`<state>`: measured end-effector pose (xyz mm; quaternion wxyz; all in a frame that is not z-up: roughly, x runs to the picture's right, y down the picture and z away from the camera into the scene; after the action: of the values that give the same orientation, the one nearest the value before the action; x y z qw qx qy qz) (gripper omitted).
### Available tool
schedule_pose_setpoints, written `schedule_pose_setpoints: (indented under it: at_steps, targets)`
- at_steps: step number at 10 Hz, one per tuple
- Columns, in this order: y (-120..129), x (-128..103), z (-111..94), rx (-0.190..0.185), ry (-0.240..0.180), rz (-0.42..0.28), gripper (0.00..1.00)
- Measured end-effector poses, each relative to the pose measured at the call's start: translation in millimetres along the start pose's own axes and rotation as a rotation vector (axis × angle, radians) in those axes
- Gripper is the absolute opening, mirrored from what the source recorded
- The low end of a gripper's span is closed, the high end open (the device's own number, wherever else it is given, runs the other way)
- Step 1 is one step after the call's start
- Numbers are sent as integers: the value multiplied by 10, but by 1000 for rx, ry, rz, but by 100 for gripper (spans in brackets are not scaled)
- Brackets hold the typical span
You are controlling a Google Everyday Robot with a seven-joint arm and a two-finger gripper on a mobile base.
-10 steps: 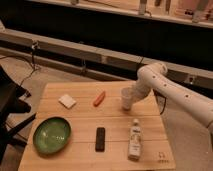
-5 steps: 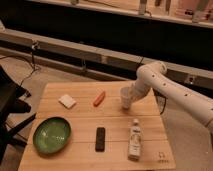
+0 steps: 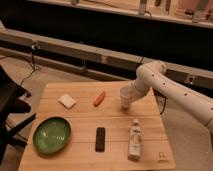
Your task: Pick up the ceramic cup
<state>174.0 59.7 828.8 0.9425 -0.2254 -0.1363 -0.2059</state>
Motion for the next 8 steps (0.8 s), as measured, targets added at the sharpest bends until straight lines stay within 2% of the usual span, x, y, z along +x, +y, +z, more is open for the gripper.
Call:
schedule_pose_setpoints:
  at_steps: [8]
  targets:
    - [-50,-30,-49,6,0,-18,0]
